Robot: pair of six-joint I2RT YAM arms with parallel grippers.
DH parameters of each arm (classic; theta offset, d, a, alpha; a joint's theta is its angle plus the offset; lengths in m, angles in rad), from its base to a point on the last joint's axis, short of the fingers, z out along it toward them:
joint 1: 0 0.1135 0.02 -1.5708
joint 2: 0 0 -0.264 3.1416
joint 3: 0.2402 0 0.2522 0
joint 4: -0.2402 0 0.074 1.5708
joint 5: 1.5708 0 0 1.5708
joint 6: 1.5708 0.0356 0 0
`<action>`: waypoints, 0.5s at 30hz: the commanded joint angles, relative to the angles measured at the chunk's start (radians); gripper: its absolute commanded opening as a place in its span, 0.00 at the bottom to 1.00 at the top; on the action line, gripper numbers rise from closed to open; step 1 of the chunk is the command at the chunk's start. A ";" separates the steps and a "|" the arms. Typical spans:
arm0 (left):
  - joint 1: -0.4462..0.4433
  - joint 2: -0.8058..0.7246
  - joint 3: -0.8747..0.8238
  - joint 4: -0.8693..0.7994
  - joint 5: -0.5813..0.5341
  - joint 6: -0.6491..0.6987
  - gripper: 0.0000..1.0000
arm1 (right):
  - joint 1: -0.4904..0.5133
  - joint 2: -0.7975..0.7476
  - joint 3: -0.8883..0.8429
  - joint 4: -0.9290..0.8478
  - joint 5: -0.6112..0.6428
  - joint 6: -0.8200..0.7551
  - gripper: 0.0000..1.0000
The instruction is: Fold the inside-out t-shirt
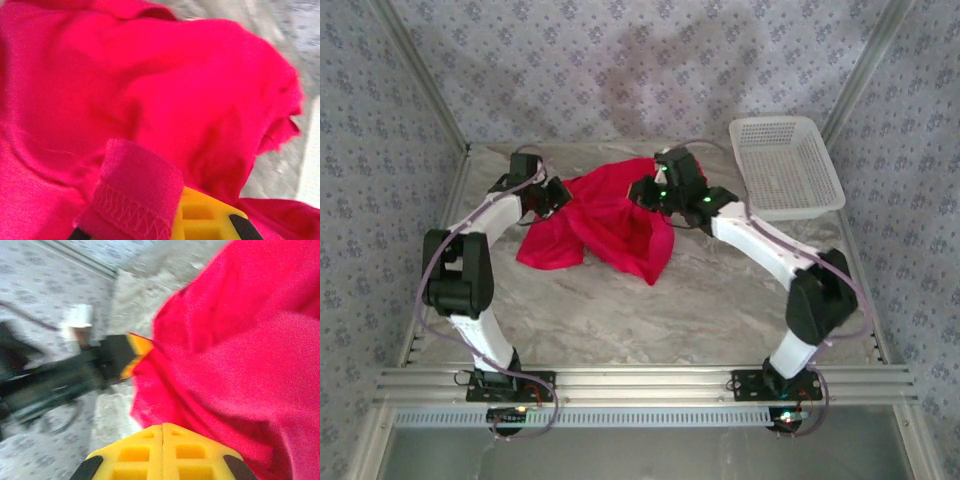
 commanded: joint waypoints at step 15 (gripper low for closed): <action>0.030 -0.027 -0.039 0.038 0.064 0.014 0.00 | 0.015 -0.076 -0.061 -0.177 0.067 -0.178 0.20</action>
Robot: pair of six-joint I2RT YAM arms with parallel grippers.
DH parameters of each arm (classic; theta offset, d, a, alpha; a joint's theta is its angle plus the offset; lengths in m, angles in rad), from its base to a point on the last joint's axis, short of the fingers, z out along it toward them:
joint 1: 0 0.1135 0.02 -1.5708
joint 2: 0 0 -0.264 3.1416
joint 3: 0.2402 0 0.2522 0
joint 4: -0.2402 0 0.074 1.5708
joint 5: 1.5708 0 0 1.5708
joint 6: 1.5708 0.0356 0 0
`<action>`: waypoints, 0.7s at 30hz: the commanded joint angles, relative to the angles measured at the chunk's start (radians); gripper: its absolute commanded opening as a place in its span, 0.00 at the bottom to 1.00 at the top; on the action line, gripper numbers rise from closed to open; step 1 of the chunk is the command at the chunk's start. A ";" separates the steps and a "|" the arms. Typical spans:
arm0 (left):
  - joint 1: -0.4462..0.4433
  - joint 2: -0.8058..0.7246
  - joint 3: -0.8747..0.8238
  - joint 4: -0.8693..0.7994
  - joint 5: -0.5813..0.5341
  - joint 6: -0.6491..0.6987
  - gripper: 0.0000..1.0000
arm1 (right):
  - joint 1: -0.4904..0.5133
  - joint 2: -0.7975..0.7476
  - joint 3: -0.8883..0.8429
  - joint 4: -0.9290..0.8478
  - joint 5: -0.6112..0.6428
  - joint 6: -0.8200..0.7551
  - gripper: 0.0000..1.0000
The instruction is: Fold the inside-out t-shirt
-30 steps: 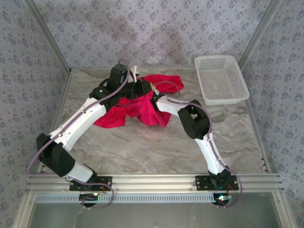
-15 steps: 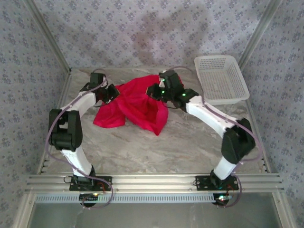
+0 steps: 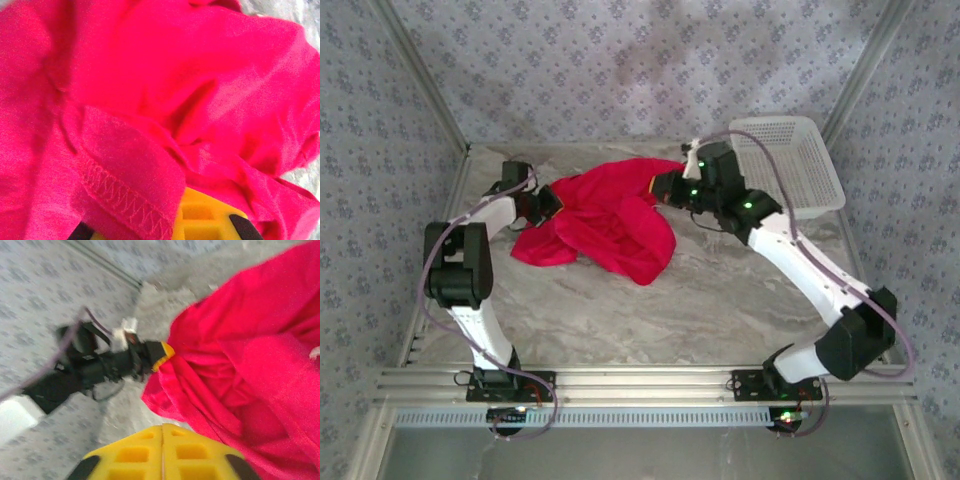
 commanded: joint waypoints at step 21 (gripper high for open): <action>-0.045 -0.206 -0.032 -0.032 0.013 0.024 0.00 | 0.121 0.710 0.266 0.043 0.169 0.142 0.60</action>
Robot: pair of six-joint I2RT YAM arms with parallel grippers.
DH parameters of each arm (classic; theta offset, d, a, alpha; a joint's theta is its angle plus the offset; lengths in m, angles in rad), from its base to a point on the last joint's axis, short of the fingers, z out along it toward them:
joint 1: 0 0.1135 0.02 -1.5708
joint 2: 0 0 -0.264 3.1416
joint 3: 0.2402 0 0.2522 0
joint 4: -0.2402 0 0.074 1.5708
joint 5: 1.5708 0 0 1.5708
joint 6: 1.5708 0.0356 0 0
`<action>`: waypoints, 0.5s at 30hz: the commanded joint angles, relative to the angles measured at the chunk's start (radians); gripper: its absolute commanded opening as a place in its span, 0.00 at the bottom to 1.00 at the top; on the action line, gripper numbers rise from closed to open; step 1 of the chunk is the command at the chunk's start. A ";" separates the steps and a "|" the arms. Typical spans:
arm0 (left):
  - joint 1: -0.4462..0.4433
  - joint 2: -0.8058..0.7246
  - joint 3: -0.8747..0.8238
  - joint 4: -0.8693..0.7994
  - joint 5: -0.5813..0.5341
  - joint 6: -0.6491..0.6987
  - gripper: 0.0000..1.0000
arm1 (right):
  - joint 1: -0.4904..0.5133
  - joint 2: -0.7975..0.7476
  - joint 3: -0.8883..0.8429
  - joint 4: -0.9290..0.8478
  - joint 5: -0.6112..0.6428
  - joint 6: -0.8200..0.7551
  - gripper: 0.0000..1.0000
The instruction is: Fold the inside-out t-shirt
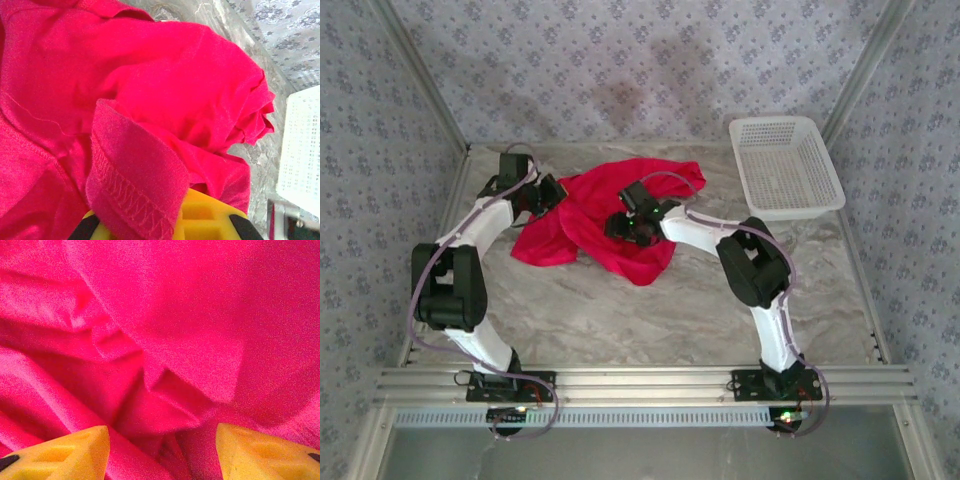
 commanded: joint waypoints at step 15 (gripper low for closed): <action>-0.001 -0.062 -0.019 -0.017 0.020 0.027 0.00 | 0.054 0.059 0.097 -0.117 0.185 0.080 0.64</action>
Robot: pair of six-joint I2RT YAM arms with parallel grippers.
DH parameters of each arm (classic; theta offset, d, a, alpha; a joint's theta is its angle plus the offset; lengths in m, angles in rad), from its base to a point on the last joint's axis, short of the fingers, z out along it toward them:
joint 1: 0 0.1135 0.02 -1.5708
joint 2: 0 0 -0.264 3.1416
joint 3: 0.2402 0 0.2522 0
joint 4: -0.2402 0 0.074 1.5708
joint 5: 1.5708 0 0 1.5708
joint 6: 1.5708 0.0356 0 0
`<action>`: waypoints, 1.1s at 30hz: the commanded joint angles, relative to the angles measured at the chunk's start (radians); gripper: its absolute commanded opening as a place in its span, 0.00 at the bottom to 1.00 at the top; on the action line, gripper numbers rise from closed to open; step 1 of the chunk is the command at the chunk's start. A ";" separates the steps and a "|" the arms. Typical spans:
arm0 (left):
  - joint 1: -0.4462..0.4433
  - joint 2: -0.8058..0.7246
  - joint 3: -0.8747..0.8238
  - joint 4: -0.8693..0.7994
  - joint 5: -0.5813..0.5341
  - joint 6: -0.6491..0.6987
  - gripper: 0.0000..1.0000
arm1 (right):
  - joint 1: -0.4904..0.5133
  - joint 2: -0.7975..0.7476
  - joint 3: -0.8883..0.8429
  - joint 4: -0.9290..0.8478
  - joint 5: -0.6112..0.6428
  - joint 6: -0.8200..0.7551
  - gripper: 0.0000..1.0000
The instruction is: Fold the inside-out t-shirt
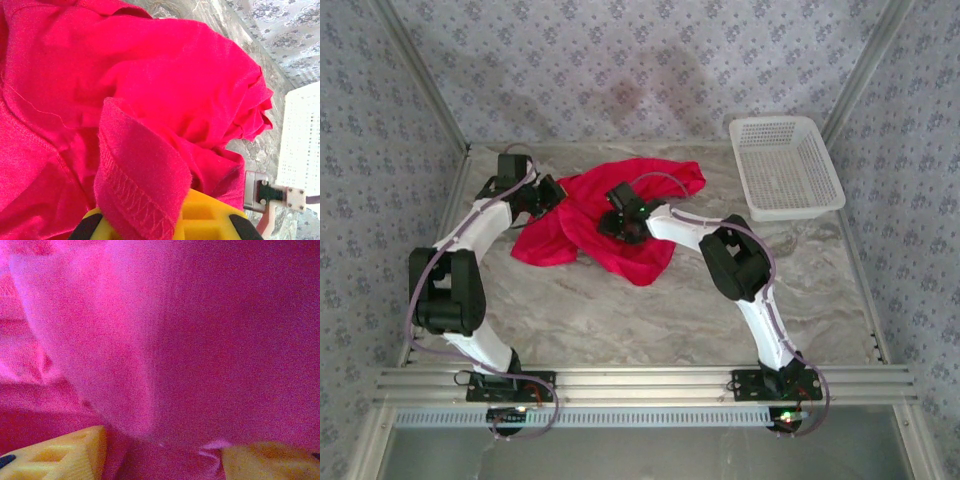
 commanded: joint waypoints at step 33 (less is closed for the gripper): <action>0.031 0.003 0.095 -0.021 -0.017 0.161 0.00 | -0.064 -0.706 -0.062 -0.135 -0.064 -0.110 0.00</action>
